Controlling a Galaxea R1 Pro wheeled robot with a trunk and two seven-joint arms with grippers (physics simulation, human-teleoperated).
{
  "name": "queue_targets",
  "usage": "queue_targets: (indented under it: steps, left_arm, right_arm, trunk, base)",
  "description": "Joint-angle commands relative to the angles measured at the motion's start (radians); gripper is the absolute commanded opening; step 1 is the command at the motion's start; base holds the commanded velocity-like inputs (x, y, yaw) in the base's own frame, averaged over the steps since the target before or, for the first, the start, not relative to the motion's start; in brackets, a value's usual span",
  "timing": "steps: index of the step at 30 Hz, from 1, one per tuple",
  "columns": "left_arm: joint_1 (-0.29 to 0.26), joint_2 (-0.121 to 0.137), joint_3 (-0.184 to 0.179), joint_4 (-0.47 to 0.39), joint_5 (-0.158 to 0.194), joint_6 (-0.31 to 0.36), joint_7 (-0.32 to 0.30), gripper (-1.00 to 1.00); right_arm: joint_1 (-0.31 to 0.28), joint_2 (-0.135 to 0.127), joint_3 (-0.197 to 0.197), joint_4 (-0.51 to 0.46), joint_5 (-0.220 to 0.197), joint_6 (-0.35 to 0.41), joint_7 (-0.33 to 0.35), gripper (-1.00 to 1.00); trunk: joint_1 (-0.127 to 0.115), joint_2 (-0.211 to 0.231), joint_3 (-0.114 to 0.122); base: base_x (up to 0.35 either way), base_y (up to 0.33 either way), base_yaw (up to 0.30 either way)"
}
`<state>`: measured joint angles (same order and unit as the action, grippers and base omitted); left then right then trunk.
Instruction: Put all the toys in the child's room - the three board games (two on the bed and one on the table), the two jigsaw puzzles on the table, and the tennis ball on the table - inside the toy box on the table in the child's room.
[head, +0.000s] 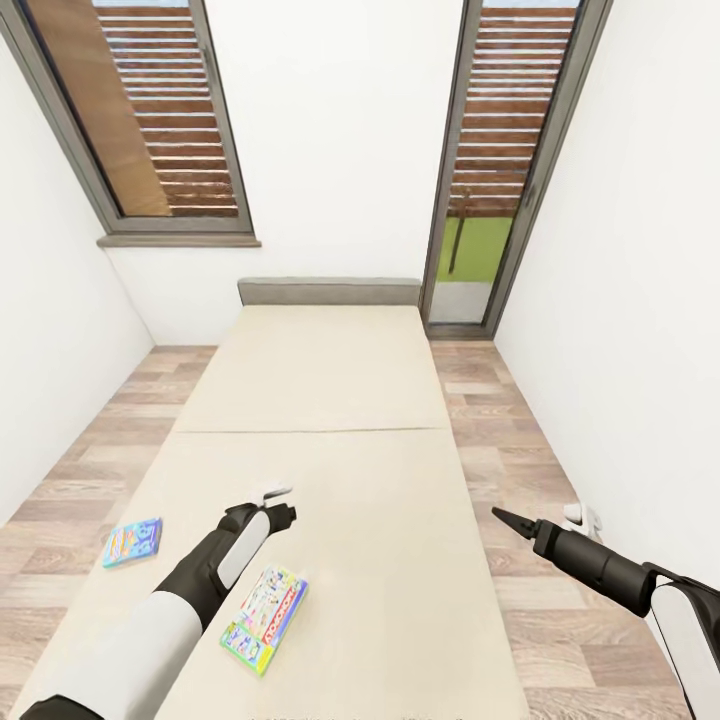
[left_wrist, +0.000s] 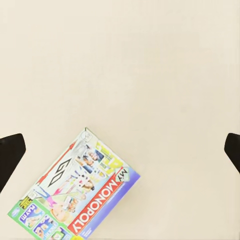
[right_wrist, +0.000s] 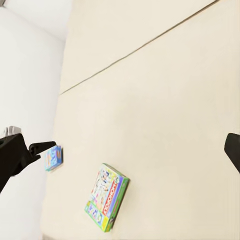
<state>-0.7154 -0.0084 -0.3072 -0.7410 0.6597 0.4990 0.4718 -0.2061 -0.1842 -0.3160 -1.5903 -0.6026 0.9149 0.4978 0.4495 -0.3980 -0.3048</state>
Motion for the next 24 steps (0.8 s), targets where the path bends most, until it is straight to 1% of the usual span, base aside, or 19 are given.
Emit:
queue_targets:
  steps: [1, 5, 9, 11, 24]
  left_arm:
    - [-0.001, 0.001, -0.004, -0.001, 0.01, -0.004, 0.01, 1.0]
    - [-0.001, 0.001, -0.005, -0.001, -0.001, -0.019, 0.009, 1.0]
    - [-0.001, 0.001, -0.005, -0.001, -0.023, -0.026, 0.008, 1.0]
    - [-0.001, 0.0, -0.004, -0.001, -0.029, -0.027, 0.008, 1.0]
    - [0.0, 0.0, -0.006, -0.001, -0.035, -0.03, 0.008, 1.0]
  right_arm:
    - [-0.001, 0.0, -0.001, 0.0, 0.003, 0.006, 0.005, 1.0]
    - [-0.001, 0.0, -0.001, 0.0, 0.003, 0.006, 0.005, 1.0]
    - [-0.001, -0.001, -0.002, 0.0, 0.003, 0.006, 0.006, 1.0]
    - [-0.001, -0.001, -0.003, 0.0, 0.003, 0.007, 0.007, 1.0]
    - [-0.001, -0.001, -0.003, 0.0, 0.003, 0.007, 0.007, 1.0]
  trunk:
    - [0.001, -0.002, -0.004]
    - [0.001, -0.002, -0.01]
    - [0.001, -0.002, -0.017]
    - [0.001, -0.002, -0.02]
    - [0.001, -0.002, -0.041]
  base:
    - [0.0, 0.0, 0.0]
    - [0.0, 0.0, 0.0]
    - [0.0, 0.0, 0.0]
    - [0.0, 0.0, 0.0]
    - [0.0, 0.0, 0.0]
